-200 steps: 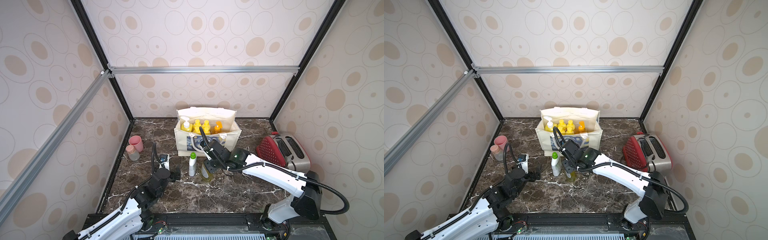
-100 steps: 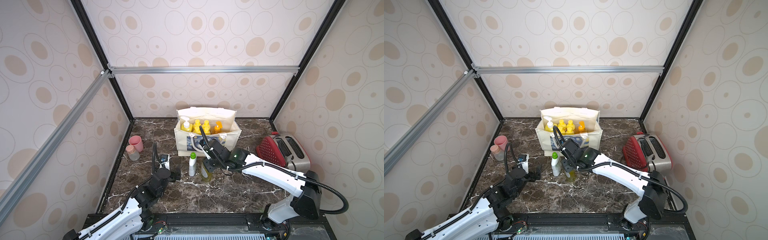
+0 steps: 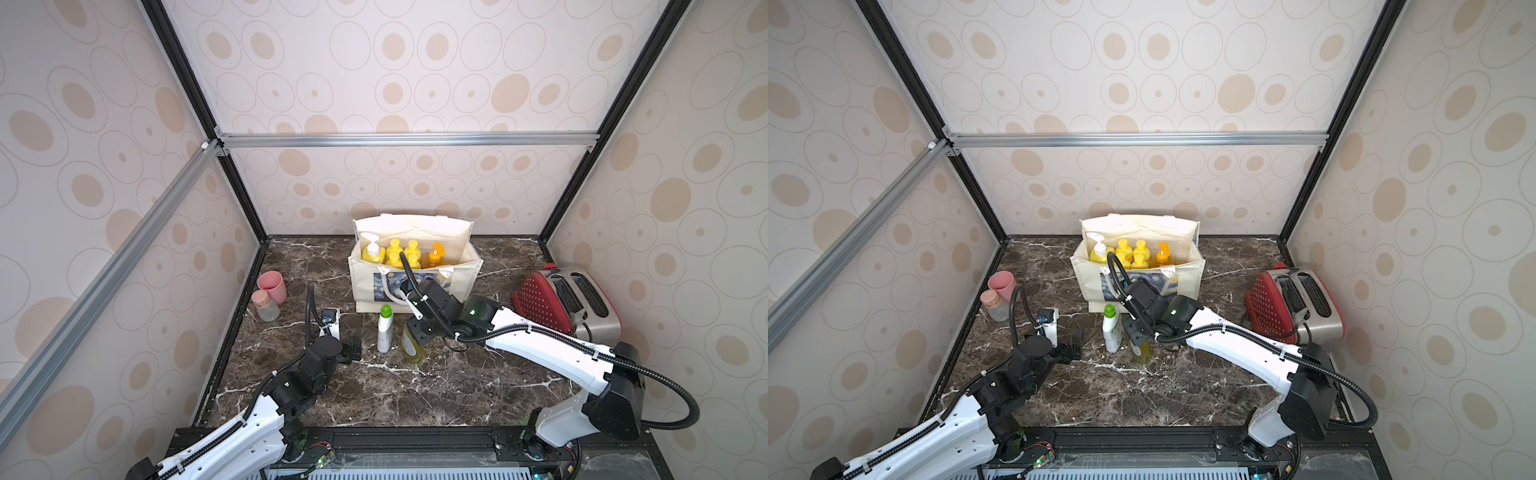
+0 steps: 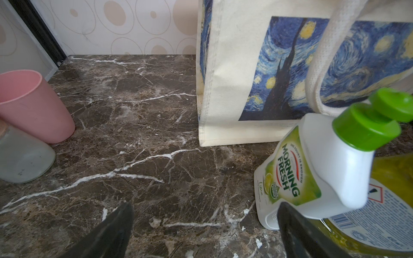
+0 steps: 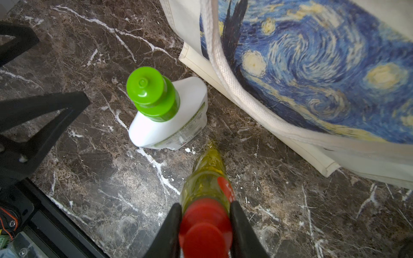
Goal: Pack dish soap into the shopping bag
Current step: Pick up the bottle of dish soap at the center of the board, then place the bottle of dish soap in the shopping bag.
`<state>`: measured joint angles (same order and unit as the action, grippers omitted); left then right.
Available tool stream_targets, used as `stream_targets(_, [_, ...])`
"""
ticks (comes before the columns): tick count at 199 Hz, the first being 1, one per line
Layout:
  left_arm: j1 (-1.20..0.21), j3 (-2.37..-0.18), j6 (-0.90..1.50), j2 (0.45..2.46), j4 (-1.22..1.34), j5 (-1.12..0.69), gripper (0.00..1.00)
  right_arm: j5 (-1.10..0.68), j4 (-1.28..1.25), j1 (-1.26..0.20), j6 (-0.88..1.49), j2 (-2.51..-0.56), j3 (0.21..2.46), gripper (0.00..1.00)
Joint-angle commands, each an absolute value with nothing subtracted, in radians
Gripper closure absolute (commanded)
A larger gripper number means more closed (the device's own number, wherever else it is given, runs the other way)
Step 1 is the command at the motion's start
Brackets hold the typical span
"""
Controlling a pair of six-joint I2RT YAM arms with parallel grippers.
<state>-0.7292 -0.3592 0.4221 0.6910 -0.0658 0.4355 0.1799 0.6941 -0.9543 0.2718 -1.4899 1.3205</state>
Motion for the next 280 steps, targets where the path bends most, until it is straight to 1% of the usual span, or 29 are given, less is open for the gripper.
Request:
stream_targets(1, [-0.725, -0.377, 0.416, 0.692, -0.054, 0.441, 0.01, 0.159, 0.732, -0.952, 0.277, -1.445, 1.313, 0.9])
stream_targets(37, [-0.726, -0.377, 0.416, 0.692, -0.054, 0.44, 0.01, 0.151, 0.761, -0.953, 0.263, -1.392, 1.337, 0.93])
stream_targets(73, [-0.726, -0.379, 0.416, 0.697, -0.052, 0.44, 0.01, 0.111, 0.789, -0.954, 0.242, -1.331, 1.409, 1.0])
stream_targets(97, [-0.726, -0.379, 0.416, 0.698, -0.052, 0.44, 0.01, 0.067, 0.833, -0.953, 0.223, -1.318, 1.497, 1.0])
stream_targets(140, [-0.724, -0.384, 0.415, 0.709, -0.052, 0.44, 0.01, 0.049, 0.912, -0.946, 0.176, -1.307, 1.696, 1.0])
stream_targets(175, [-0.726, -0.386, 0.414, 0.717, -0.051, 0.438, 0.01, -0.024, 0.946, -0.922, 0.147, -1.357, 1.879, 1.0])
stream_targets(242, [-0.723, -0.407, 0.413, 0.76, -0.049, 0.433, 0.01, -0.084, 0.994, -0.797, 0.093, -1.477, 2.276, 1.0])
stream_targets(257, [-0.721, -0.41, 0.413, 0.768, -0.049, 0.432, 0.01, -0.088, 0.974, -0.755, 0.091, -1.494, 2.339, 1.0])
stream_targets(280, [-0.721, -0.412, 0.413, 0.772, -0.048, 0.431, 0.01, -0.064, 0.931, -0.683, 0.088, -1.51, 2.368, 1.0])
